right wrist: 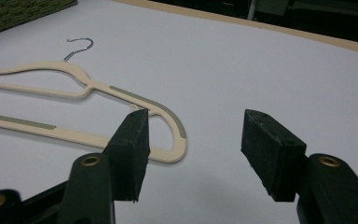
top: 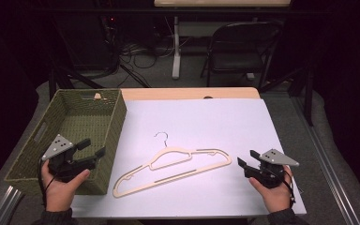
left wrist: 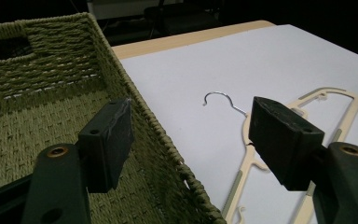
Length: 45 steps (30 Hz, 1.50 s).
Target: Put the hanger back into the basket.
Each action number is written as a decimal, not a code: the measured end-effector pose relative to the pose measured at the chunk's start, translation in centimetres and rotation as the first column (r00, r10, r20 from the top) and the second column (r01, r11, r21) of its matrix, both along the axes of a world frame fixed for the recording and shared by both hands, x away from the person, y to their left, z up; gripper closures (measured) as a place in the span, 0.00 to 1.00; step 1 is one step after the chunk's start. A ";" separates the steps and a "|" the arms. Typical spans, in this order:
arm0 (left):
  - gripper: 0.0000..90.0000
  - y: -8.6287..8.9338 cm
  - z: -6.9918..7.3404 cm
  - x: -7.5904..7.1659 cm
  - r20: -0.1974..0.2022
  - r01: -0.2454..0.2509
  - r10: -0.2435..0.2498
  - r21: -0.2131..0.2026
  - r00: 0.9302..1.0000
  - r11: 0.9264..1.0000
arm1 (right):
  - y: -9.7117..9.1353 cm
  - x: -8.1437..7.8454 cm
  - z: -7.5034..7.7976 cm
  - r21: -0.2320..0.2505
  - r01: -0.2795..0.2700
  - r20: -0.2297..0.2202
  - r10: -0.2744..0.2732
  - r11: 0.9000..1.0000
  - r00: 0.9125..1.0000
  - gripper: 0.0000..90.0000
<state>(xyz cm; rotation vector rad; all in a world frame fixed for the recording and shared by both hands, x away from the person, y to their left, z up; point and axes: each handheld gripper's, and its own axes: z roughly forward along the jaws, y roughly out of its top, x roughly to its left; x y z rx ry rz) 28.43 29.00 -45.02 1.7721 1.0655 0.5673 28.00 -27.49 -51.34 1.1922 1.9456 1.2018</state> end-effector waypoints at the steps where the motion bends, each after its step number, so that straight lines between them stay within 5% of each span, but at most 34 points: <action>1: 0.34 0.0 0.0 0.0 0.003 -0.001 0.001 -0.003 1.000 1.000 | 0.1 0.0 0.0 -0.006 -0.003 0.000 0.003 1.000 1.000 0.46; 9: 0.33 0.1 0.1 -0.1 0.000 -0.009 0.009 -0.011 1.000 1.000 | 1.0 0.5 0.0 -0.061 -0.057 -0.030 0.055 0.997 0.998 0.44; 18: 0.33 0.4 0.5 -0.4 0.007 -0.018 0.019 -0.024 1.000 1.000 | 2.1 1.0 2.2 -0.155 -0.146 -0.103 0.131 0.977 0.986 0.52; 29: 0.33 0.4 0.9 -0.6 -0.002 -0.015 0.015 -0.019 1.000 1.000 | 2.7 3.1 6.7 -0.070 -0.178 -0.136 0.167 0.982 0.976 0.49; 39: 0.33 0.4 0.9 -0.7 -0.004 -0.016 0.016 -0.016 1.000 1.000 | 4.1 4.3 7.9 -0.135 -0.230 -0.170 0.206 0.964 0.964 0.50; 45: 0.33 0.4 0.8 -0.6 -0.007 -0.012 0.012 -0.016 1.000 1.000 | 6.1 5.5 9.2 -0.177 -0.290 -0.197 0.255 0.940 0.947 0.52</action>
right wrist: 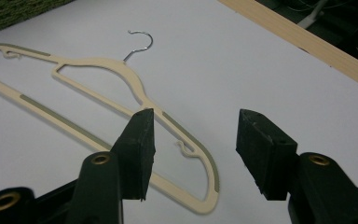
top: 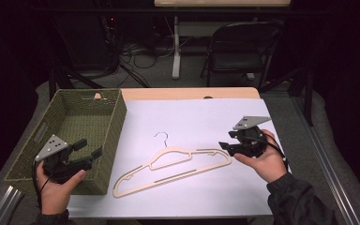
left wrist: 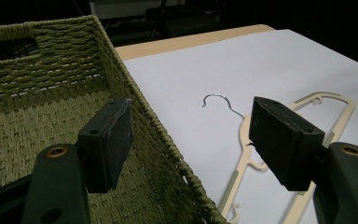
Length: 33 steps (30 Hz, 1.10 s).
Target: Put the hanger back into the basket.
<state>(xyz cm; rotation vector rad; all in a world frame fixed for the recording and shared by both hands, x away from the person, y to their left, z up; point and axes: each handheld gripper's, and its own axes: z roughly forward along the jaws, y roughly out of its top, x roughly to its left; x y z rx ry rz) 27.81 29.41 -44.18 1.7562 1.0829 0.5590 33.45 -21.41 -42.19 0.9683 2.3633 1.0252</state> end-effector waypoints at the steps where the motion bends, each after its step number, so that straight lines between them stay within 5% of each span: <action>1: 0.33 0.0 0.0 0.0 0.000 0.001 -0.001 0.000 1.000 1.000 | 0.4 0.2 0.1 -0.003 -0.010 0.005 0.010 1.000 1.000 0.53; 5: 0.33 0.0 0.0 0.0 0.001 -0.001 0.001 -0.001 1.000 1.000 | 1.9 1.1 0.3 -0.034 -0.047 -0.018 0.046 0.998 0.999 0.53; 11: 0.33 0.2 0.0 0.0 0.003 -0.003 0.003 -0.006 1.000 1.000 | 4.2 2.5 0.9 -0.065 -0.105 0.006 0.106 0.992 0.994 0.57; 17: 0.34 0.3 0.0 0.0 0.002 -0.005 0.005 -0.010 1.000 1.000 | 5.1 3.9 1.3 -0.098 -0.169 -0.047 0.165 0.981 0.985 0.61; 28: 0.34 0.2 0.0 0.0 0.002 -0.003 0.003 -0.008 1.000 1.000 | 6.4 6.1 0.4 -0.168 -0.277 -0.184 0.246 0.946 0.952 0.68; 30: 0.34 0.2 0.0 0.0 0.001 -0.002 0.002 -0.006 1.000 1.000 | 6.6 6.3 0.2 -0.223 -0.293 -0.204 0.249 0.930 0.947 0.67; 32: 0.34 0.2 0.0 0.0 0.000 -0.002 0.002 -0.007 1.000 1.000 | 6.9 6.6 -0.2 -0.208 -0.302 -0.215 0.257 0.931 0.942 0.67; 33: 0.34 0.1 0.0 0.0 0.000 -0.003 0.003 -0.006 1.000 1.000 | 7.0 6.6 -0.2 -0.222 -0.314 -0.235 0.262 0.923 0.936 0.67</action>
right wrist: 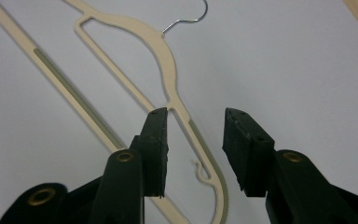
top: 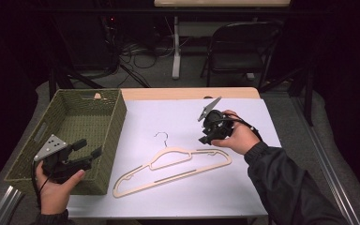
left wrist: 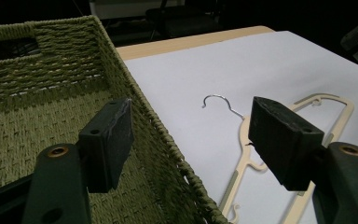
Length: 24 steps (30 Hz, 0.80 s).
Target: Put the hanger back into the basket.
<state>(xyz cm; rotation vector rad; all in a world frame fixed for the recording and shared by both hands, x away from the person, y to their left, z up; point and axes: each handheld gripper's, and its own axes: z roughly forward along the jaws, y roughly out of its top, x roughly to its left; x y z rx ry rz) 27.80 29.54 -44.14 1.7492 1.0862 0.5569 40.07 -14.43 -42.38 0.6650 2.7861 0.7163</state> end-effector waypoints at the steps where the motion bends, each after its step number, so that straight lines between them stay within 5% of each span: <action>1: 0.34 0.0 0.0 0.0 0.001 0.002 -0.002 0.001 1.000 1.000 | 0.2 0.0 -0.3 0.010 -0.008 0.016 0.008 1.000 1.000 0.67; 2: 0.34 0.0 0.0 0.0 0.001 0.002 -0.002 0.001 1.000 1.000 | 0.3 0.1 -0.3 -0.028 -0.026 -0.011 0.025 0.999 1.000 0.68; 8: 0.34 -0.1 0.0 0.1 -0.001 0.006 -0.006 0.000 1.000 1.000 | 1.5 0.2 -1.7 -0.051 -0.091 -0.016 0.090 0.995 0.996 0.69; 24: 0.35 -0.2 -0.1 0.1 0.001 0.008 -0.008 0.008 1.000 1.000 | 2.7 1.3 -4.2 -0.158 -0.144 -0.051 0.138 0.977 0.989 0.72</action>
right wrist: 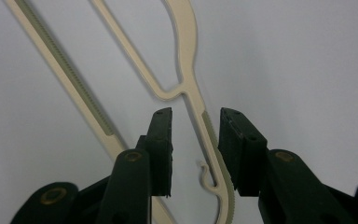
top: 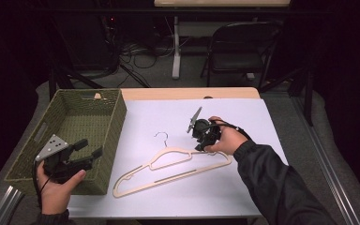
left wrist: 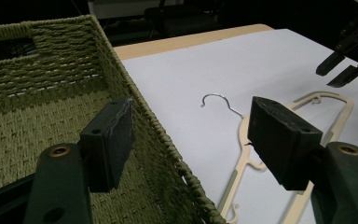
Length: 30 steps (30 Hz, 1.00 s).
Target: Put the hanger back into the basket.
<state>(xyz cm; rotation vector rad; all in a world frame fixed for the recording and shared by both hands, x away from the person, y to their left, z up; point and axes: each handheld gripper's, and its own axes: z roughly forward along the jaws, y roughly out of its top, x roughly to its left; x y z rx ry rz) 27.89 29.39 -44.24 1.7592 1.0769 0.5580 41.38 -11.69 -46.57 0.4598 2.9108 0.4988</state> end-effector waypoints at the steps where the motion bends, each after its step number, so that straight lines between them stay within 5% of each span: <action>1: 0.35 0.0 0.0 0.0 0.000 -0.001 0.001 -0.001 1.000 1.000 | 0.0 0.1 -0.2 -0.008 -0.004 0.003 0.004 1.000 1.000 0.73; 7: 0.35 0.0 0.0 0.0 -0.002 -0.003 0.003 -0.001 1.000 1.000 | 0.0 0.8 -1.6 -0.065 -0.017 0.006 0.017 0.998 1.000 0.74; 30: 0.35 -0.2 -0.2 0.1 -0.008 0.002 -0.002 0.004 1.000 1.000 | 0.0 2.6 -5.0 -0.077 -0.037 -0.068 0.032 0.996 0.997 0.72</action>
